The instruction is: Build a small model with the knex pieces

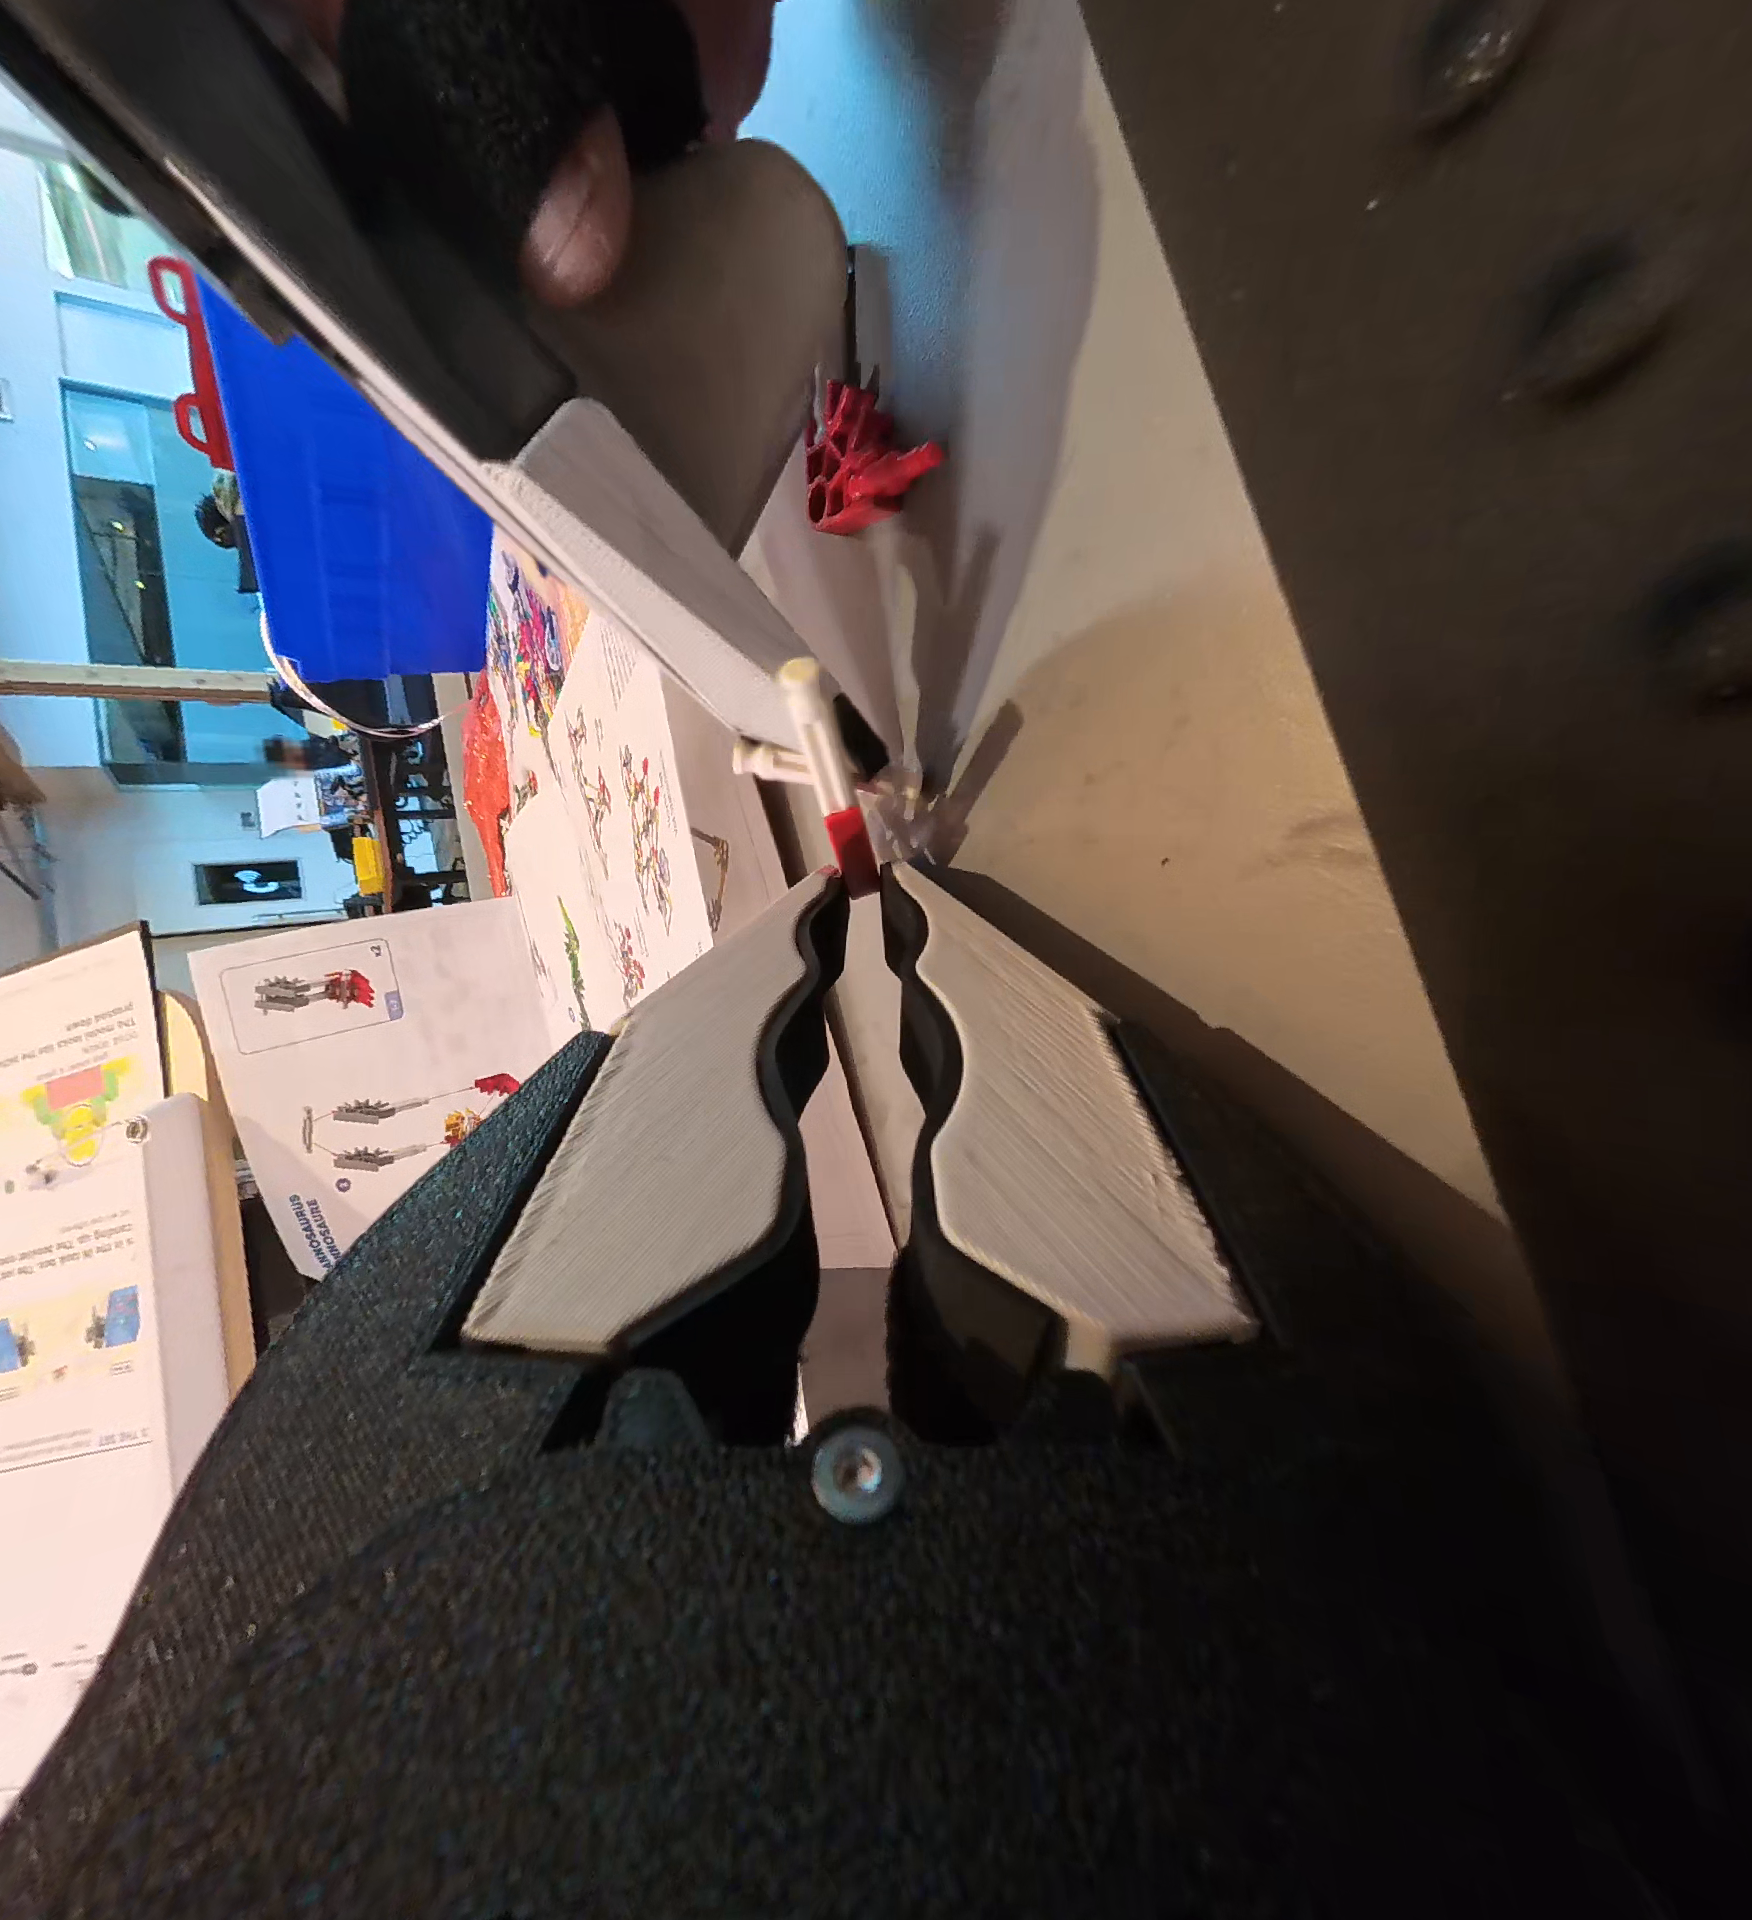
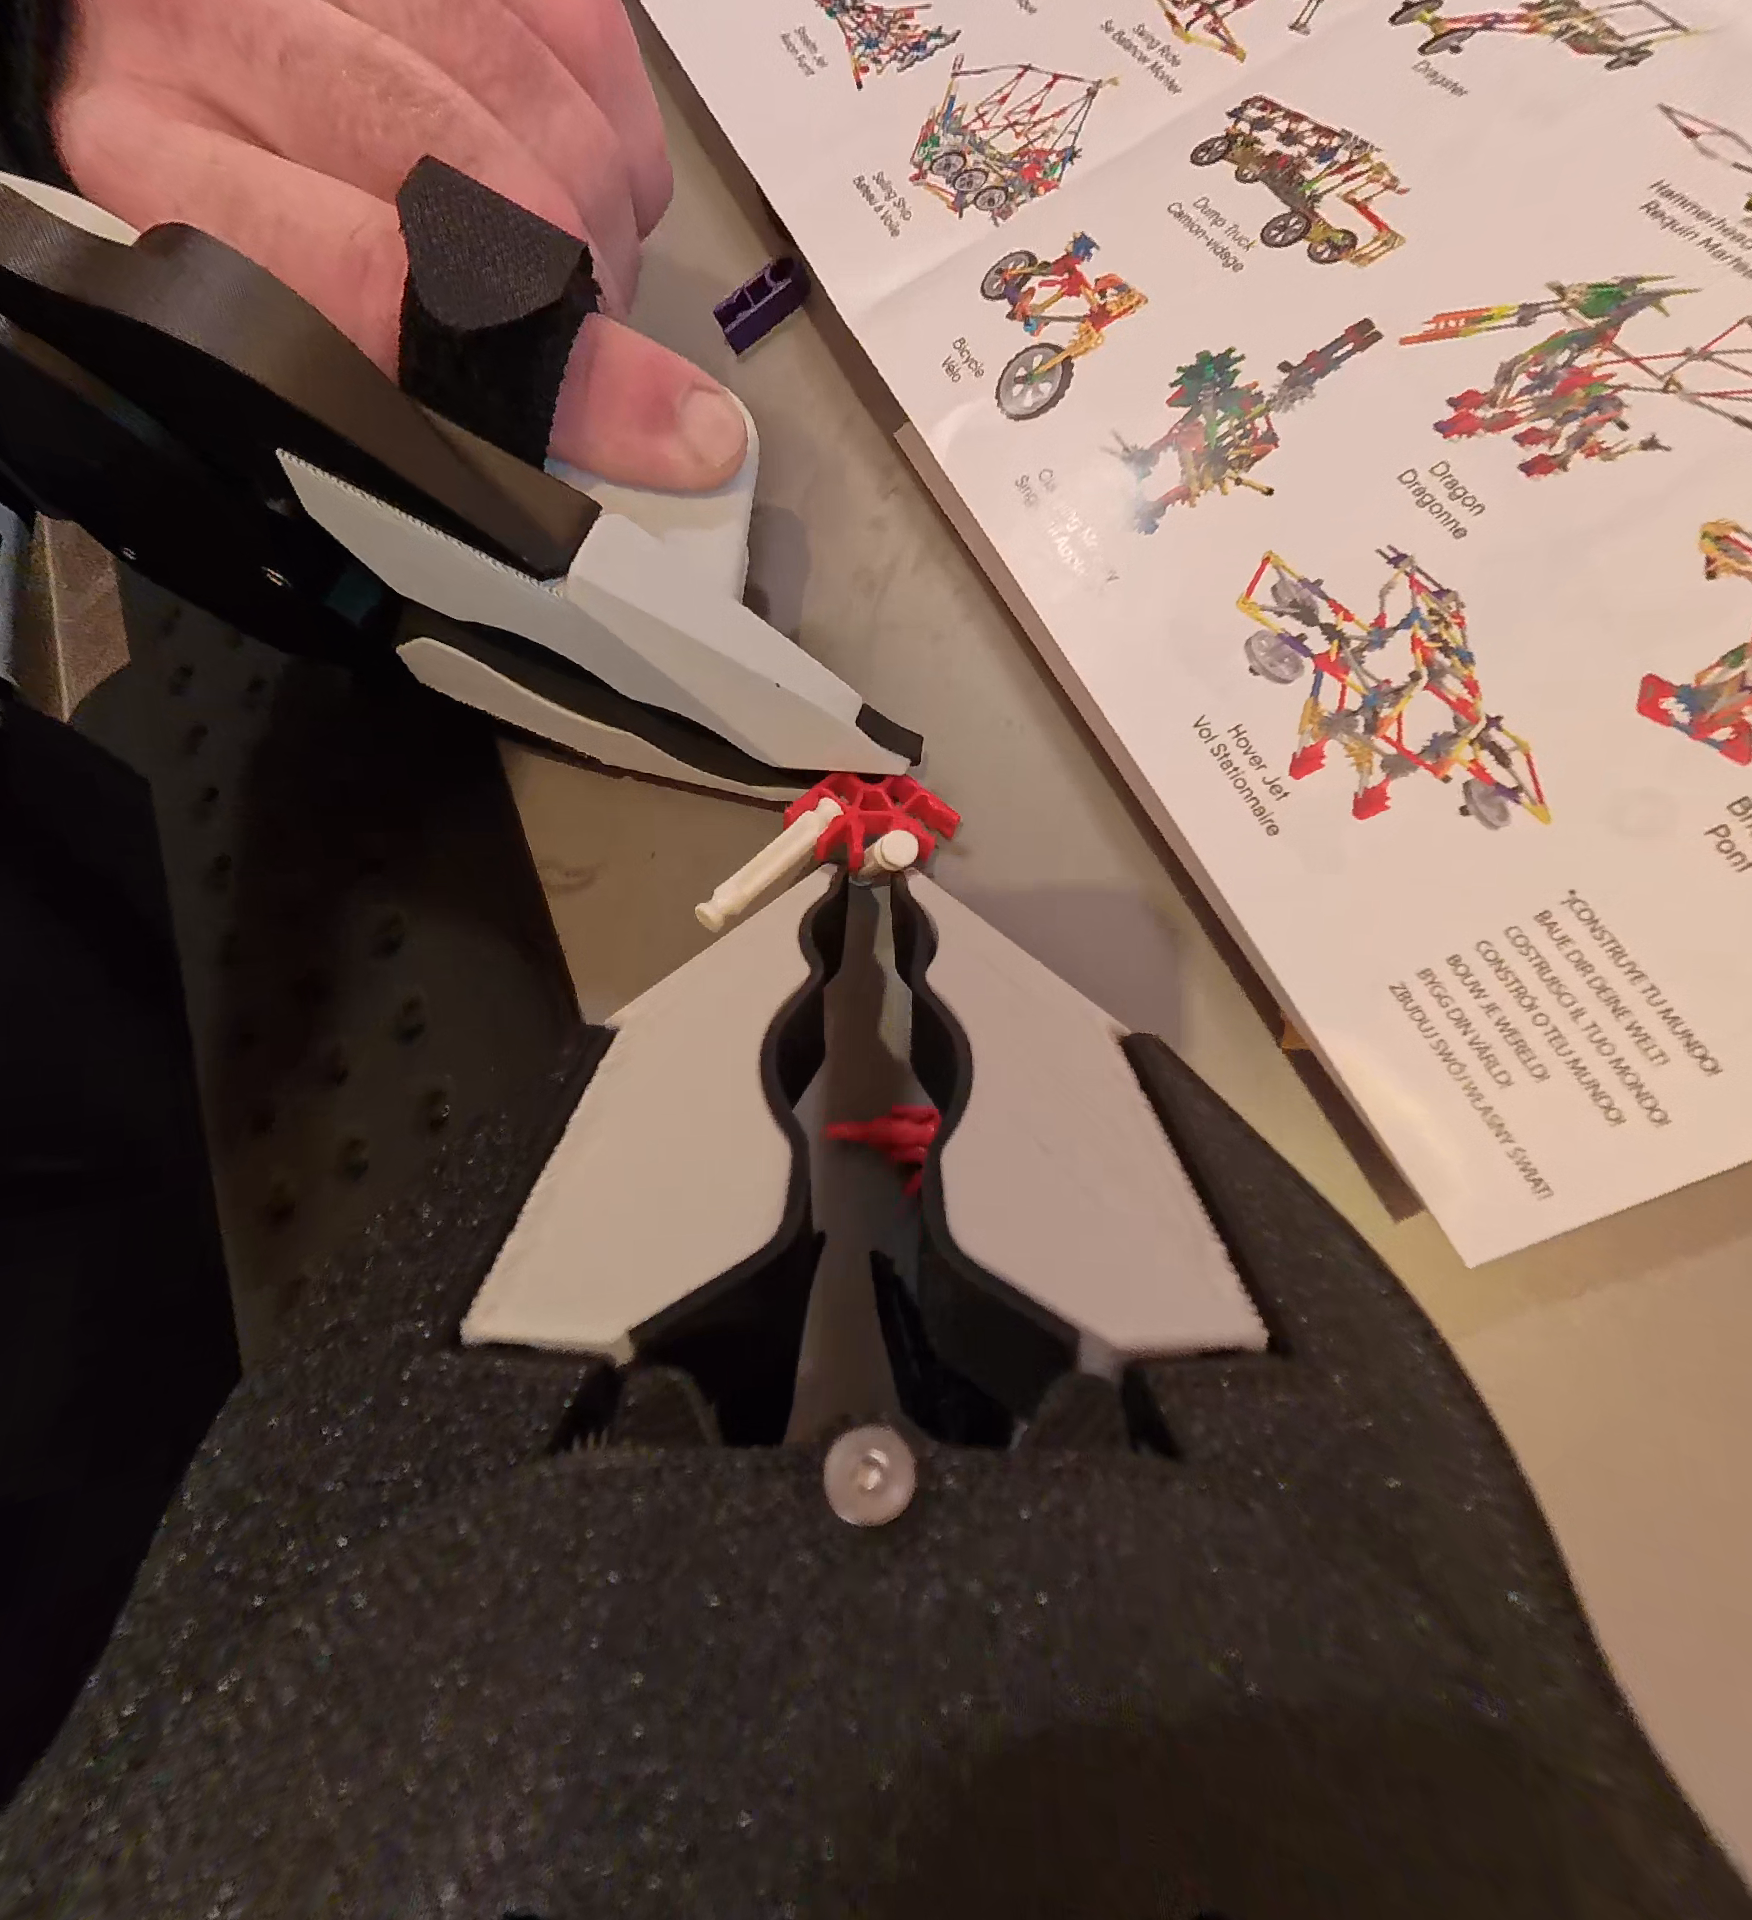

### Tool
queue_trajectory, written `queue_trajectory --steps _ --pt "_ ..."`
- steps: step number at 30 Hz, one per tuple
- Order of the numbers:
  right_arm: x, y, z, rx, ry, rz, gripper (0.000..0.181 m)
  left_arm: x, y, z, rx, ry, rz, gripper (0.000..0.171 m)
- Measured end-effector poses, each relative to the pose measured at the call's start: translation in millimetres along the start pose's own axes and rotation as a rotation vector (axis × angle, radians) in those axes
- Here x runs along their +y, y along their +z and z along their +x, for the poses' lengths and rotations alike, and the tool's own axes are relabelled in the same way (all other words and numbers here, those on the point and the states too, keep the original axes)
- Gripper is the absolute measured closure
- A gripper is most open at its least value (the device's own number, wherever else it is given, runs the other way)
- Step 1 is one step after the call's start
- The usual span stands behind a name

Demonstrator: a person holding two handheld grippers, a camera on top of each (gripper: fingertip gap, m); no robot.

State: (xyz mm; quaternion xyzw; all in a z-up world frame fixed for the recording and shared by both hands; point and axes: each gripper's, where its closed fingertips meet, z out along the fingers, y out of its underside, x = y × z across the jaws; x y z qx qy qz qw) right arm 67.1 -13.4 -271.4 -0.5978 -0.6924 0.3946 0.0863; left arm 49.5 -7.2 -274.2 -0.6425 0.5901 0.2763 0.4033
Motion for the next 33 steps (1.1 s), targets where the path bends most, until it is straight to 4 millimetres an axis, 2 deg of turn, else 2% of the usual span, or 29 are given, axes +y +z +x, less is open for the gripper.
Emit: queue_trajectory --steps 5,7,11,16,18,23,27,30,33 --pt "-4.7 -9.3 3.2 0.014 -0.005 0.04 0.174 -0.8 0.3 0.1 -0.01 0.031 -0.001 0.169" --pt "-7.5 -11.3 1.0 -0.006 -0.004 0.047 0.181 -0.9 0.5 0.0 -0.009 0.028 -0.001 0.169" --pt "-3.5 -7.6 1.5 0.002 -0.004 0.036 0.181 -1.1 0.6 0.1 -0.01 0.025 0.0 0.169" --pt "5.2 -16.7 5.8 0.088 -0.058 -0.01 0.173 -1.2 0.8 0.0 -0.007 0.021 0.0 0.169" --pt "9.3 -16.2 4.6 0.11 -0.079 -0.037 0.168 -1.2 0.9 0.0 -0.004 0.016 0.0 0.169" --pt "14.6 -8.3 5.0 0.146 -0.129 -0.086 0.169 -1.1 0.8 0.2 -0.001 0.015 -0.001 0.169" --pt "13.3 -8.6 9.1 0.199 -0.174 -0.107 0.177 -1.1 0.8 0.4 0.0 0.012 0.0 0.169" --pt "10.2 -9.9 4.8 0.139 -0.104 -0.044 0.177 -1.1 0.4 0.4 -0.003 0.006 0.003 0.169" --pt "-1.1 -16.2 0.3 0.069 0.002 0.071 0.177 -1.1 0.4 0.3 0.004 -0.034 0.011 0.169"
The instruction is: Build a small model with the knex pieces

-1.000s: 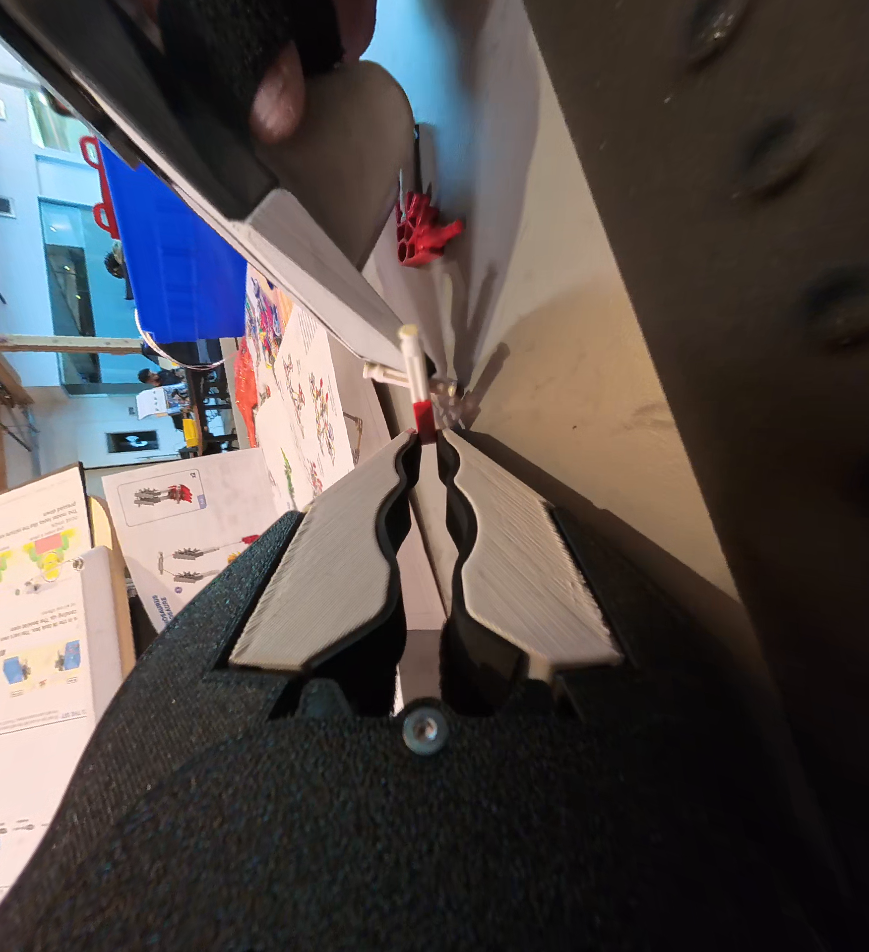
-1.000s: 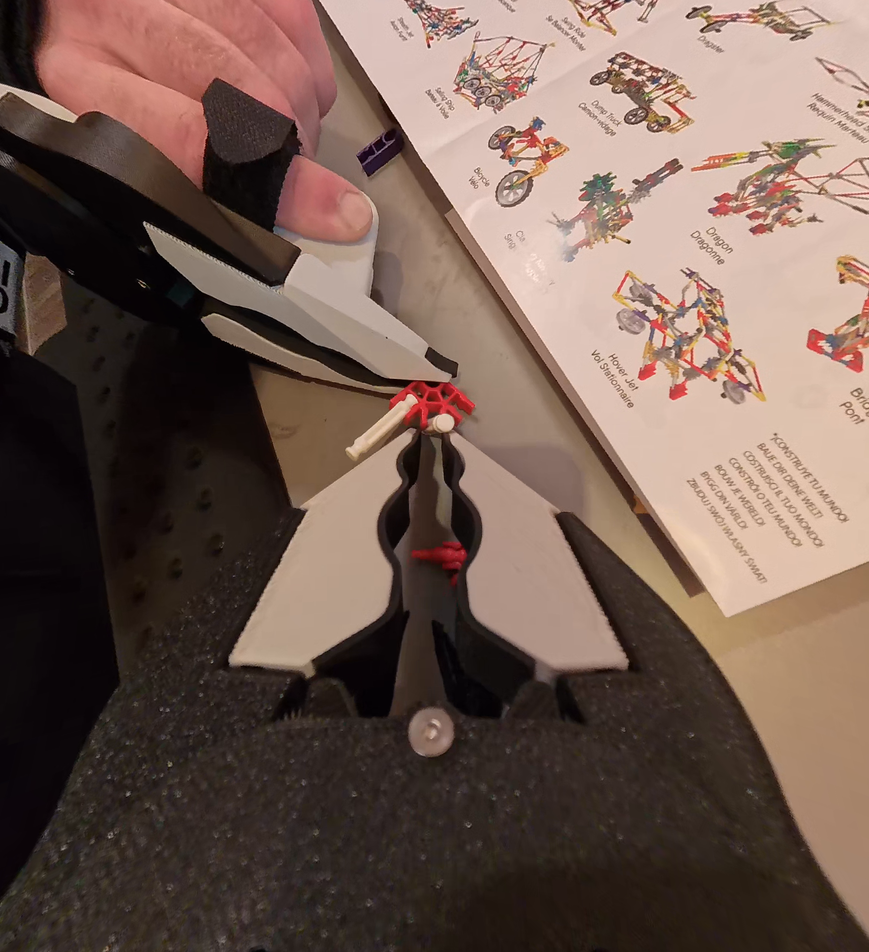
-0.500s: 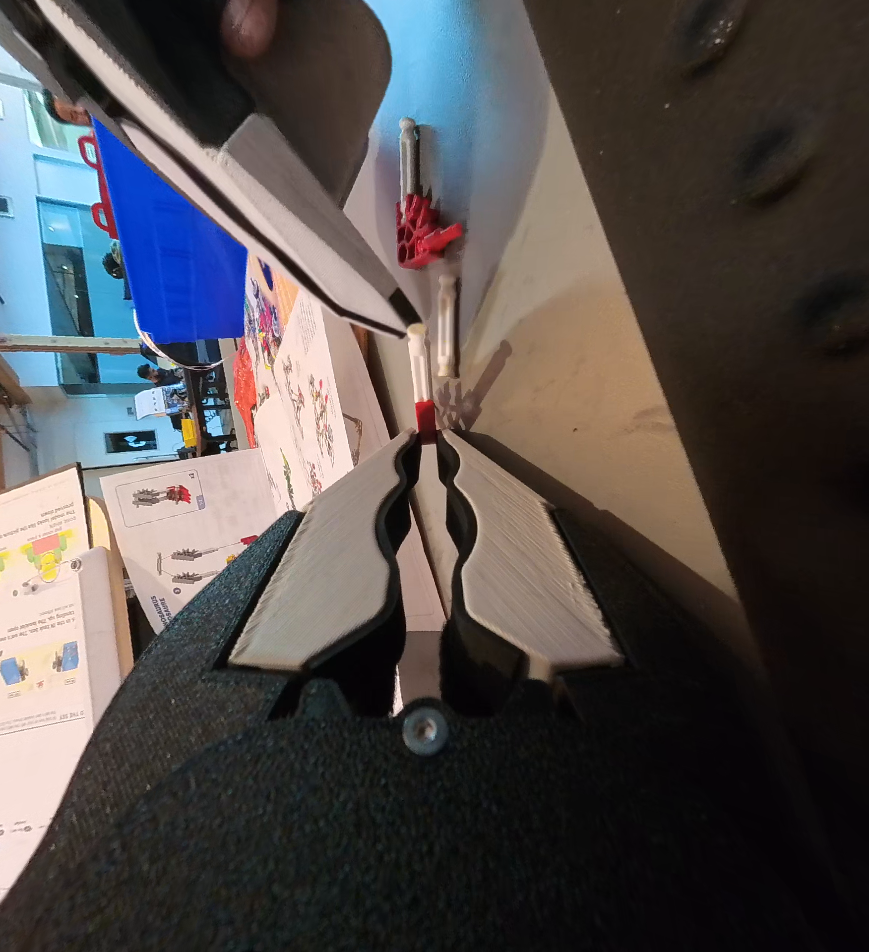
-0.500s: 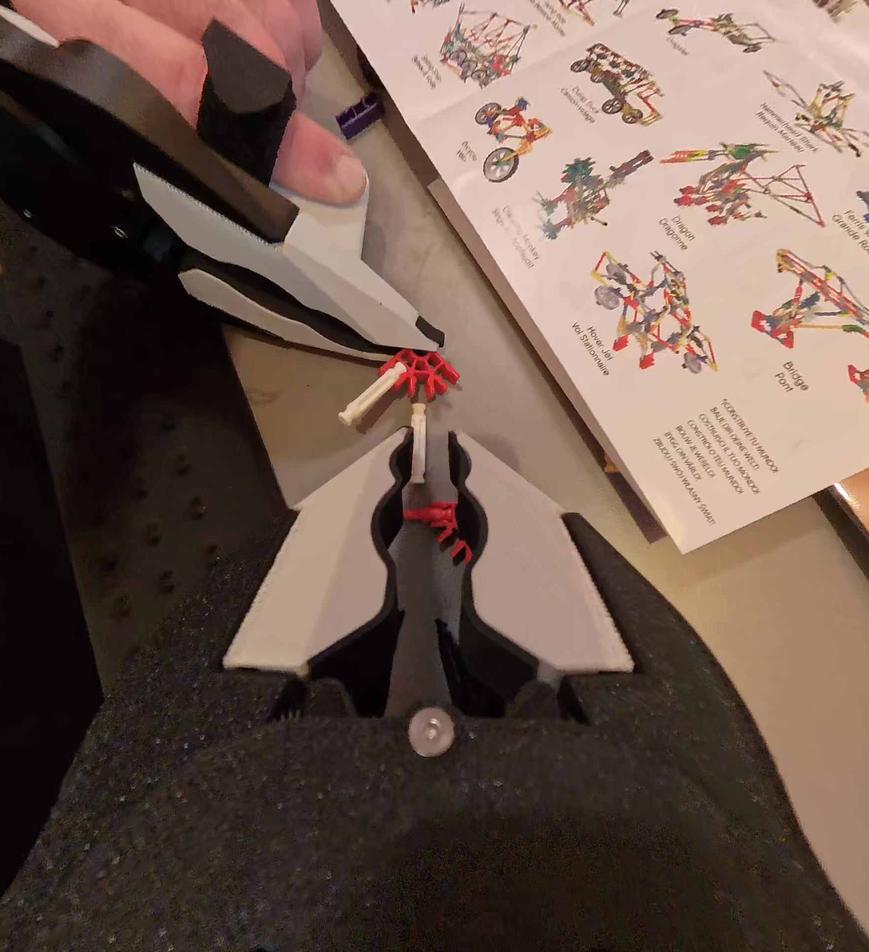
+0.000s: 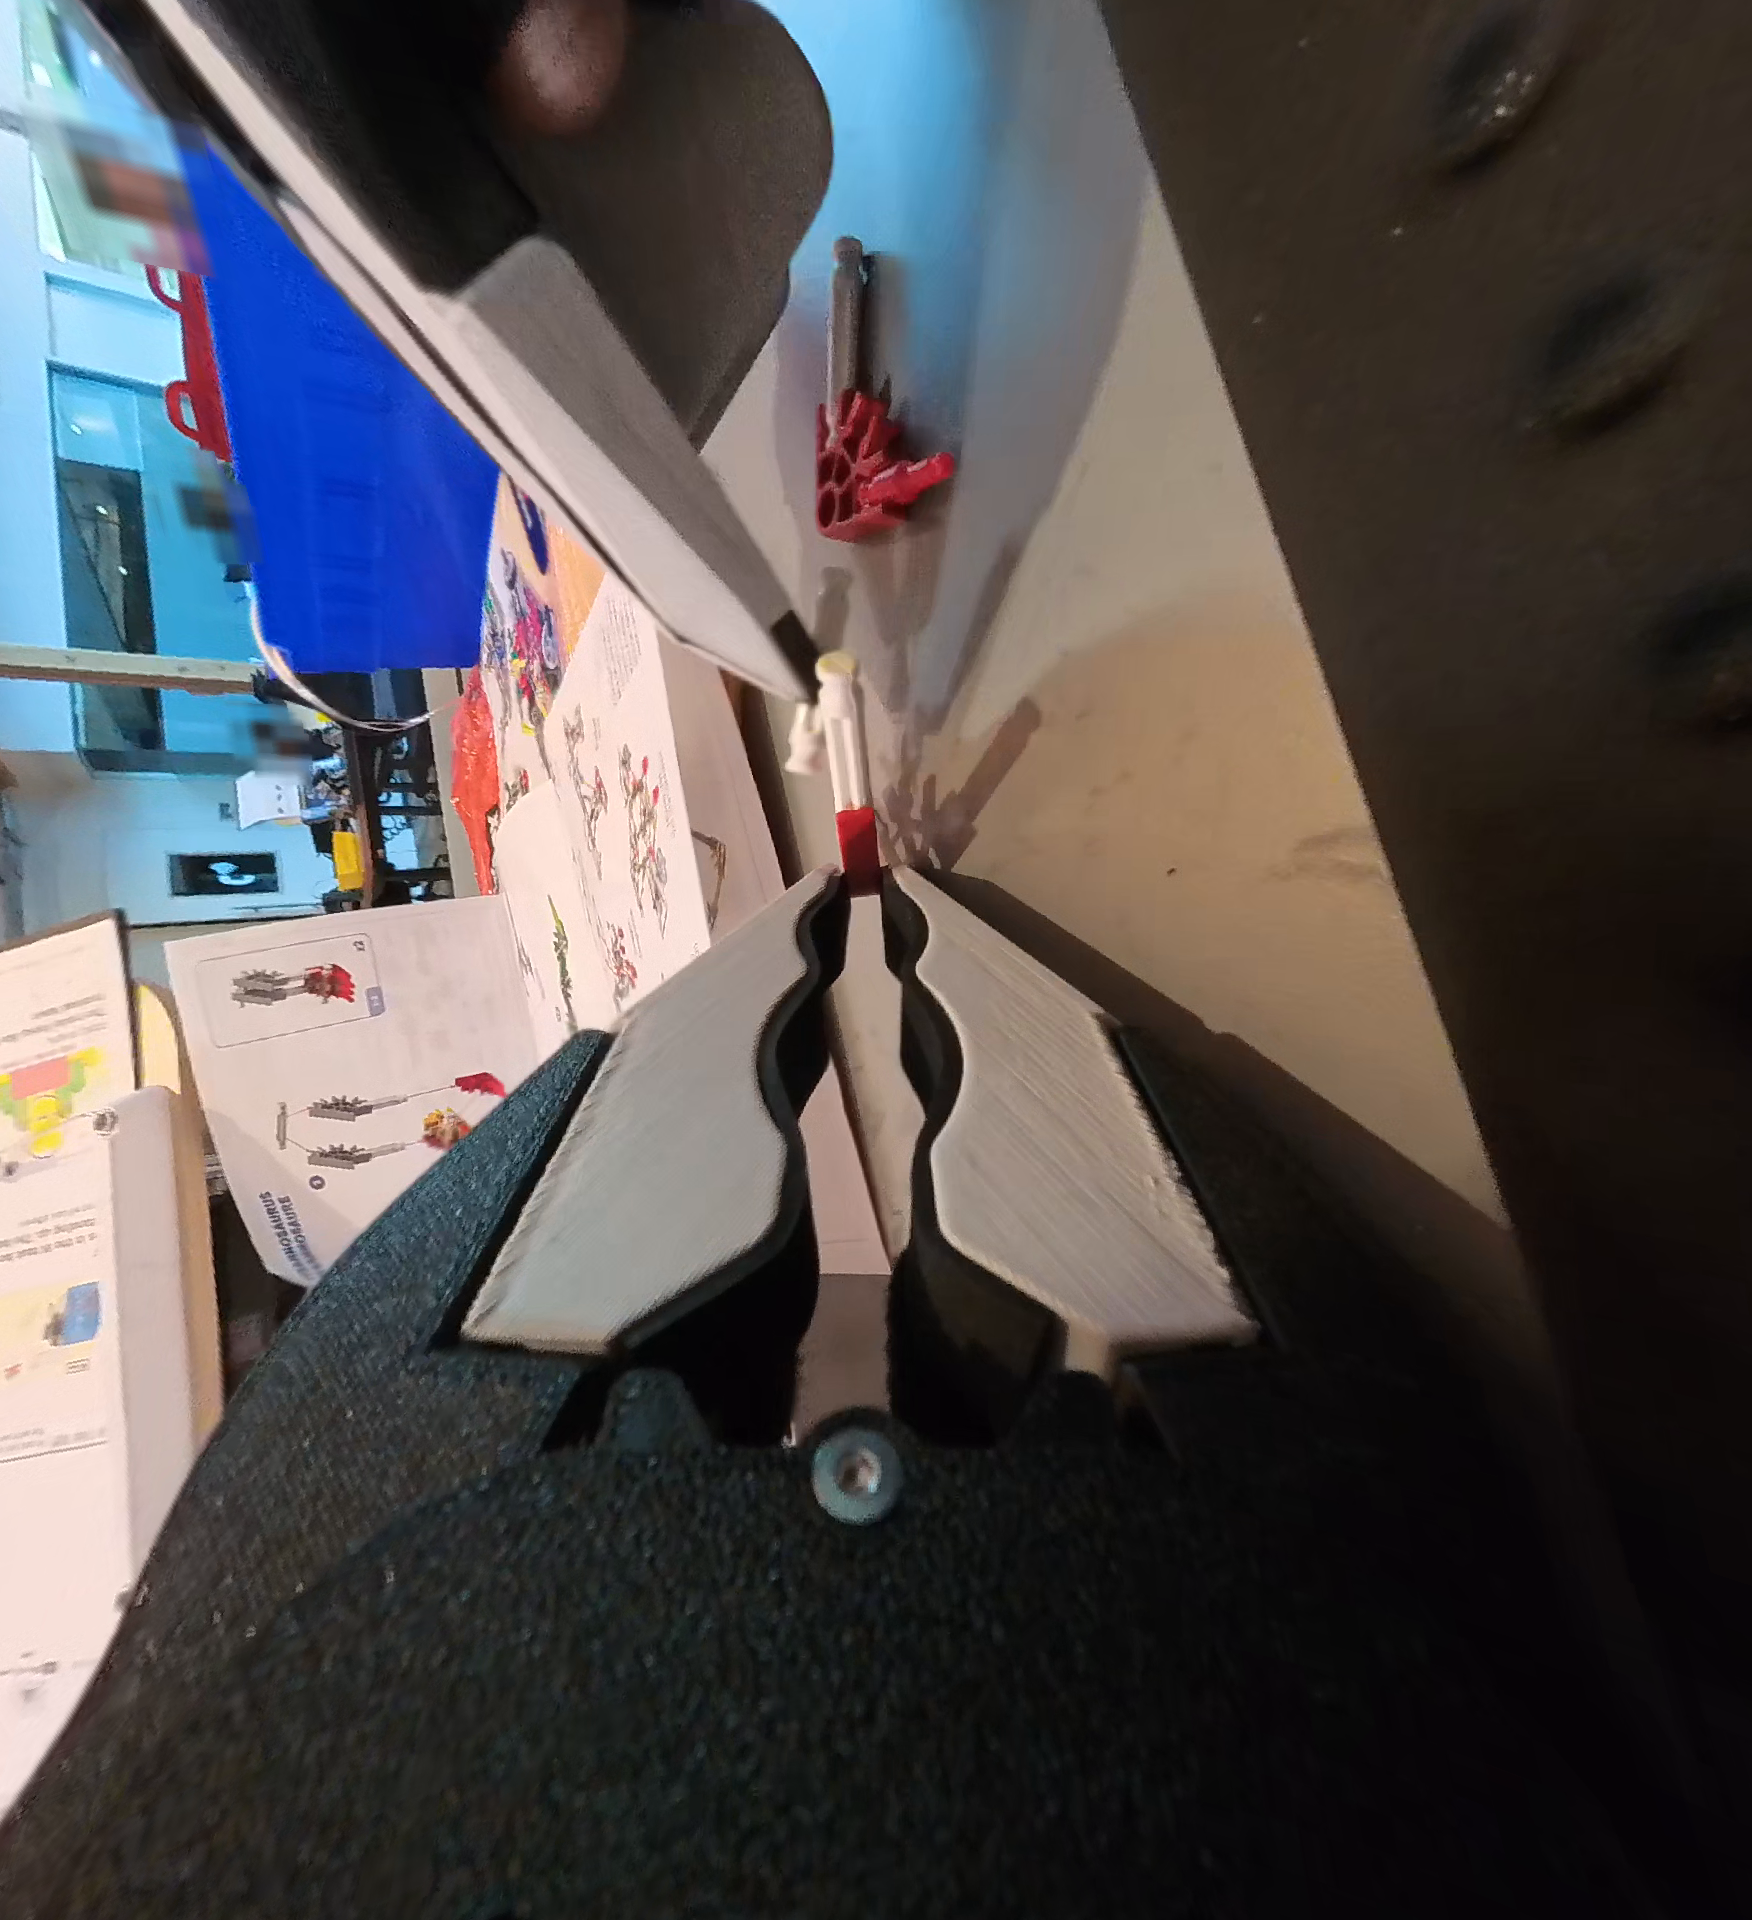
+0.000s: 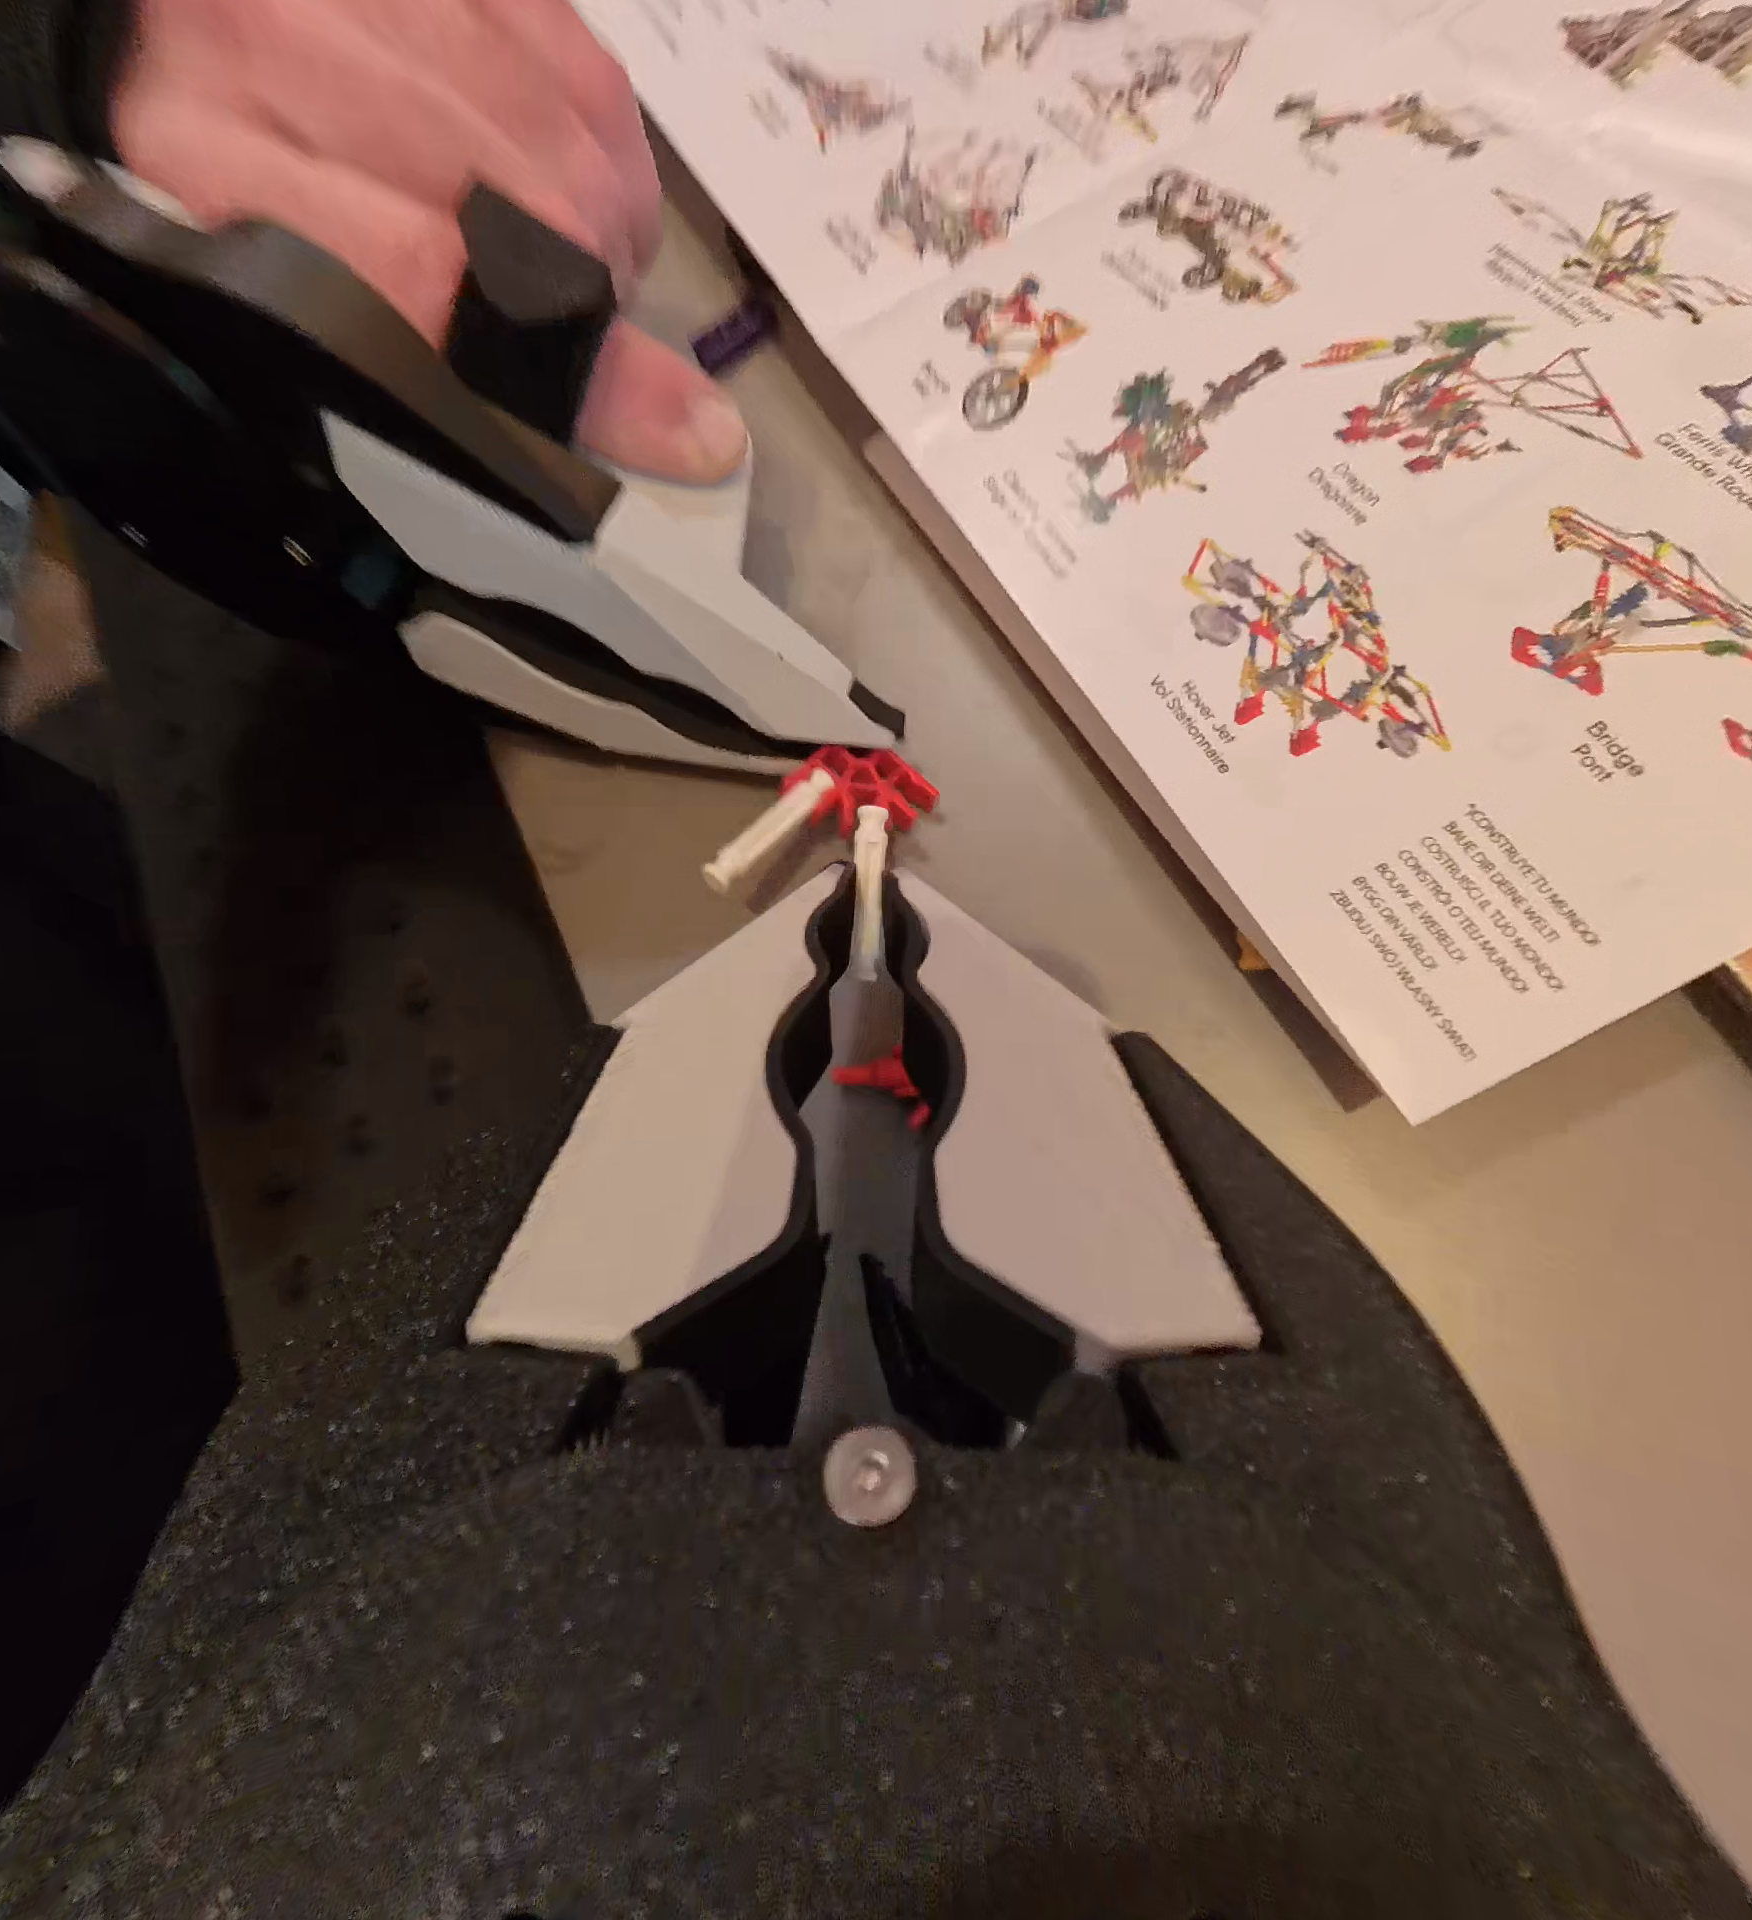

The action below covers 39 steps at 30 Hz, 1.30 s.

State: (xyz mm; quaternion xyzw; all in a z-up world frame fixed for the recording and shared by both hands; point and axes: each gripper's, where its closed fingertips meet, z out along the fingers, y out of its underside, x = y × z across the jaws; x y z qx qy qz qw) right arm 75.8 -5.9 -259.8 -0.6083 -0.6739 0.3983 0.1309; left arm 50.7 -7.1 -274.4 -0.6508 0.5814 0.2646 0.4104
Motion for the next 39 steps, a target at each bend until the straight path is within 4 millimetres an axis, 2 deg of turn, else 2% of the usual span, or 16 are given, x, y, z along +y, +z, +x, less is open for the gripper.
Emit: queue_trajectory --steps 6,14,24,39 --pt "-10.8 -3.2 -2.5 -0.035 0.065 0.088 0.177 -3.8 -2.0 -10.4 -0.011 -0.127 0.044 0.17" --pt "-14.5 -2.8 -1.5 -0.043 0.096 0.11 0.177 -8.4 -2.5 -10.0 0.018 -0.222 0.089 0.17" --pt "-19.5 -7.9 -0.8 -0.01 0.047 0.166 0.177 -10.5 -7.4 -24.5 0.016 -0.365 0.164 0.17" --pt "-6.0 1.2 8.9 0.012 0.07 0.084 0.177 -5.8 1.1 -9.1 0.039 -0.236 0.116 0.169"
